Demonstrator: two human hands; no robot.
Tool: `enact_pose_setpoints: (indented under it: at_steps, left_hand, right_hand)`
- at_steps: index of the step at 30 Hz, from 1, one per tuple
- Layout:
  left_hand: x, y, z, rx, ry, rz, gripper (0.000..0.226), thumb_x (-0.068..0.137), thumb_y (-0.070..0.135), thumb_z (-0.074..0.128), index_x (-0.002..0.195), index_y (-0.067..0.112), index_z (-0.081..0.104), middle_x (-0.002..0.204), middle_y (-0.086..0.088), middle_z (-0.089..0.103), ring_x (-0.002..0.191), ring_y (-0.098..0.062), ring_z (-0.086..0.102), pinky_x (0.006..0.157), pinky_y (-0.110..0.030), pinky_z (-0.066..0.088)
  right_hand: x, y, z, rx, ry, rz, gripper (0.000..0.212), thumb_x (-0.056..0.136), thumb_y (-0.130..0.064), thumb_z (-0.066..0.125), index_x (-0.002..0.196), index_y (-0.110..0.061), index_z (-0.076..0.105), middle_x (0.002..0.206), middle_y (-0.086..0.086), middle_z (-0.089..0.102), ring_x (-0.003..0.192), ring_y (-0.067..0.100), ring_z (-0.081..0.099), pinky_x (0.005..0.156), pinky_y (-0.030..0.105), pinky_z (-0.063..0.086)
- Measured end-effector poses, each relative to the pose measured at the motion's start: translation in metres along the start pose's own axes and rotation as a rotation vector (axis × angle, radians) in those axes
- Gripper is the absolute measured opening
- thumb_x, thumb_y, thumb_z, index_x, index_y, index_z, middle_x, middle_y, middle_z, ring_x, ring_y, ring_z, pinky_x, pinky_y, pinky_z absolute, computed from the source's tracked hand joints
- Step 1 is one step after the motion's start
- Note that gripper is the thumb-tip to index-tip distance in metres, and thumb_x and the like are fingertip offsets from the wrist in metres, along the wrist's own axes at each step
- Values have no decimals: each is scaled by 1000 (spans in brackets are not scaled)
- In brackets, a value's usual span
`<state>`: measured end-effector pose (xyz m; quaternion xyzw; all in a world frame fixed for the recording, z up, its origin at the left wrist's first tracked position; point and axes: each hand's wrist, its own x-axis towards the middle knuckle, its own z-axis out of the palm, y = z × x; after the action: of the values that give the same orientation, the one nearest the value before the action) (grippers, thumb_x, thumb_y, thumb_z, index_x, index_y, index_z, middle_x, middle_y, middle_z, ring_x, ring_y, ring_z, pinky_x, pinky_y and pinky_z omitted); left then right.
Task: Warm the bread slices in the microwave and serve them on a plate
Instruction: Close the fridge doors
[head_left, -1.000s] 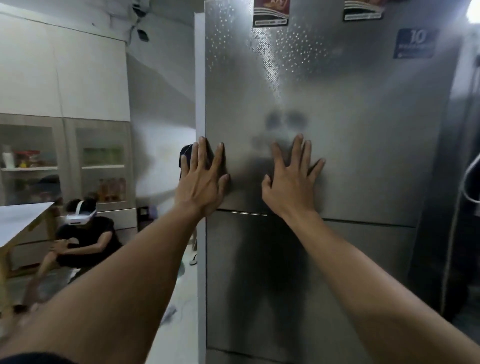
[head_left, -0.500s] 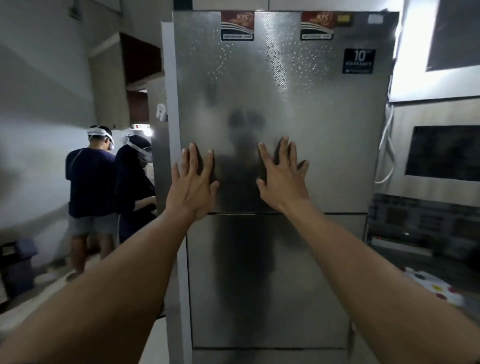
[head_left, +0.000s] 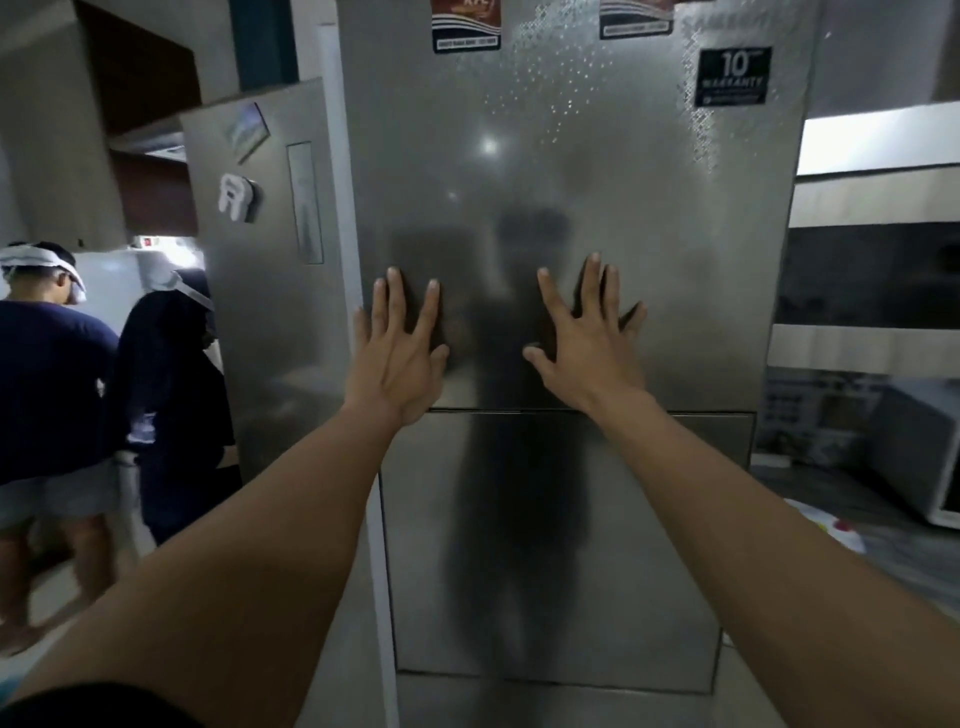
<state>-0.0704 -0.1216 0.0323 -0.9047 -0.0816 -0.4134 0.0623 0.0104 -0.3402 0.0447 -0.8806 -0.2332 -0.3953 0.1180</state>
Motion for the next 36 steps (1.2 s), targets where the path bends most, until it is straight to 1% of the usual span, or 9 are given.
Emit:
enact_pose_setpoints:
  at_steps: [7,12,17,21,24,26,30,33,36]
  left_hand:
    - [37,-14,51,-160,-53,96,75,100,50,33,155,26,-12,161,-18,-20,149,-38,-14,120,-57,1]
    - [58,-17,81,-268,-104,135,80,98,54,36,155,26,-13,160,-17,-24,148,-39,-15,120,-58,3]
    - [64,-16,101,-354,-96,159,88,96,55,41,154,25,-17,158,-17,-29,146,-40,-23,120,-58,1]
    - [64,-18,103,-357,-78,170,90,95,54,44,154,23,-18,158,-19,-27,145,-42,-21,119,-60,1]
    - [60,-13,97,-338,-78,140,90,95,51,45,154,19,-15,160,-22,-20,146,-45,-15,118,-62,2]
    - [56,-3,89,-324,-62,142,85,96,47,44,156,16,-7,161,-23,-13,147,-47,-8,117,-64,7]
    - [52,37,71,-330,-17,268,74,97,43,42,157,18,8,163,-20,-5,148,-44,-1,116,-64,11]
    - [46,71,57,-428,-31,318,72,96,42,43,157,20,11,163,-19,-4,149,-42,-1,118,-61,9]
    - [38,107,43,-500,-34,419,69,97,41,41,157,22,10,163,-19,-4,150,-40,-2,119,-59,8]
  right_hand:
    - [9,-13,23,-42,-81,178,94,94,-42,61,157,-36,-7,161,19,-26,148,41,-21,106,79,15]
    - [14,-15,34,-50,-150,240,96,94,-32,63,157,-37,-10,159,15,-32,147,38,-25,111,73,17]
    - [13,-25,44,-85,-192,313,99,92,-31,63,156,-37,-13,158,14,-35,148,37,-25,113,67,17]
    - [16,-31,35,-132,-239,338,94,93,-35,60,156,-39,-9,162,13,-27,151,37,-16,114,68,16]
    - [15,-35,19,-166,-334,375,90,93,-41,60,157,-40,-4,164,10,-19,152,36,-8,115,68,11]
    - [6,-35,10,-156,-369,428,87,93,-39,59,158,-36,1,166,11,-13,152,36,-6,115,67,10]
    - [-25,-20,-14,-167,-313,517,85,95,-35,57,159,-30,1,165,15,-7,152,36,-3,118,63,11]
    - [-48,-5,-38,-212,-301,563,85,95,-36,58,159,-27,2,165,19,-2,151,38,4,117,62,16]
    - [-70,14,-67,-243,-281,615,82,92,-37,59,157,-26,10,158,21,17,145,42,22,111,61,30]
